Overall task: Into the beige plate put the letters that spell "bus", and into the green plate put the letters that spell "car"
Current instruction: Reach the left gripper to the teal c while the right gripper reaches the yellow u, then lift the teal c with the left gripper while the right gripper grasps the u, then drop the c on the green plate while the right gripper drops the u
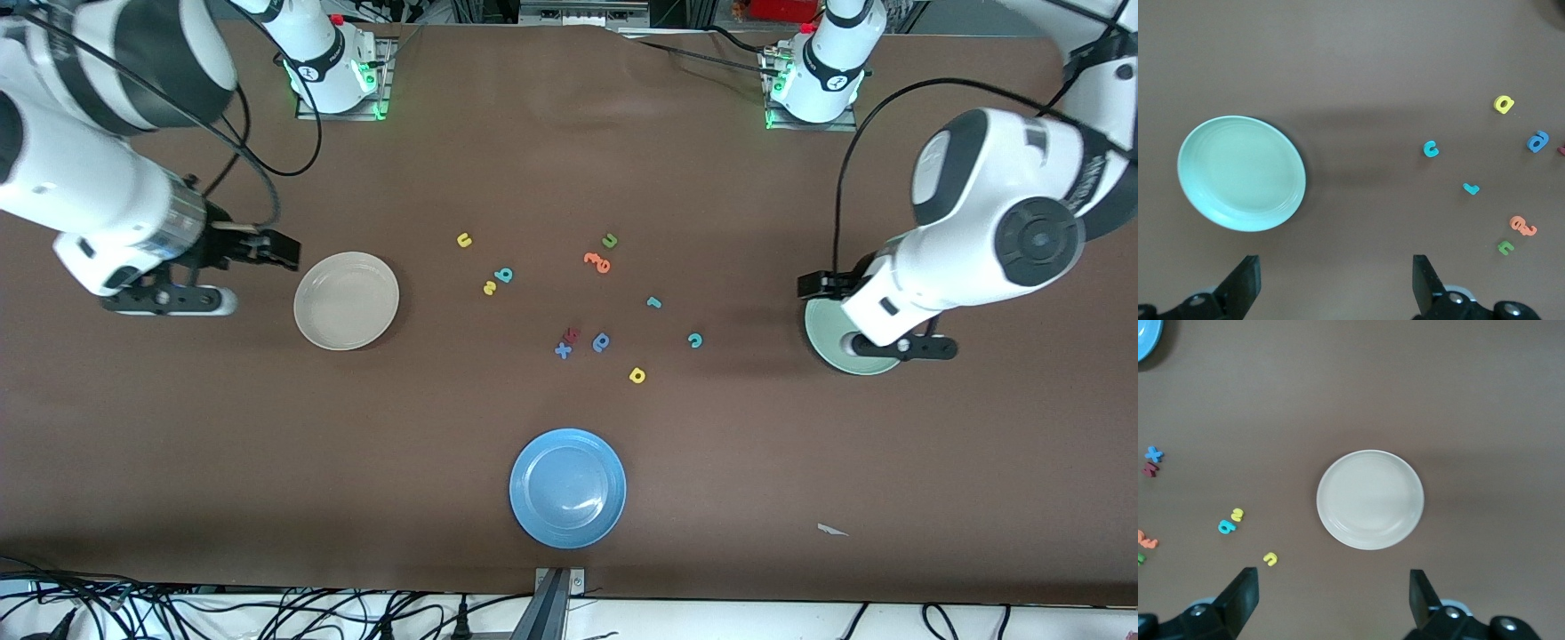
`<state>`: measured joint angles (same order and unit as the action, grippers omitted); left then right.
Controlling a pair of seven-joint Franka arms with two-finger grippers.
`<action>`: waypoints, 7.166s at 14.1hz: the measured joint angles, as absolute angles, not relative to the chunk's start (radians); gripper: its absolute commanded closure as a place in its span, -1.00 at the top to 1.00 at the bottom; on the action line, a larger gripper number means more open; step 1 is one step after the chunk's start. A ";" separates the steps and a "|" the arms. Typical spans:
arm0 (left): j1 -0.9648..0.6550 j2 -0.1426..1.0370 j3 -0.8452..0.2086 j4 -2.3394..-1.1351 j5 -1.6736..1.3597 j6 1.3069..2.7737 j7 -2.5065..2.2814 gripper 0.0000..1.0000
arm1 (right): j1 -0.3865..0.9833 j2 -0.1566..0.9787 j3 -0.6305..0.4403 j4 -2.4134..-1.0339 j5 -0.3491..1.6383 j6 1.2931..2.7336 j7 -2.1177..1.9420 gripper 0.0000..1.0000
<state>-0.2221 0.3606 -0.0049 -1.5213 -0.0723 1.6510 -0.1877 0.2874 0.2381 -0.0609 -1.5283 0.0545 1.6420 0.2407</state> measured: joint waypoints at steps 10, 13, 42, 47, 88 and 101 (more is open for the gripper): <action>-0.381 0.585 -0.011 -1.594 -0.084 2.055 -0.461 1.00 | 0.294 0.221 0.201 -2.028 0.016 2.235 0.587 1.00; -0.384 0.591 -0.012 -1.724 -0.085 2.266 -0.466 1.00 | 0.294 0.215 0.236 -2.157 0.008 2.392 0.633 1.00; -0.417 0.646 -0.032 -1.830 -0.093 2.424 -0.624 -0.89 | 0.320 0.337 0.310 -2.472 -0.141 2.805 0.864 0.99; -0.415 0.647 -0.030 -1.811 -0.093 2.416 -0.624 -1.00 | 0.320 0.343 0.310 -2.474 -0.154 2.825 0.864 0.98; -0.448 0.551 -0.081 -1.880 -0.167 2.356 -0.904 1.00 | -0.048 0.161 0.293 -2.358 -0.216 2.520 0.216 -1.00; -0.556 0.541 -0.078 -2.031 -0.167 2.594 -1.324 0.43 | -0.047 0.229 0.328 -2.333 -0.209 2.542 0.289 0.82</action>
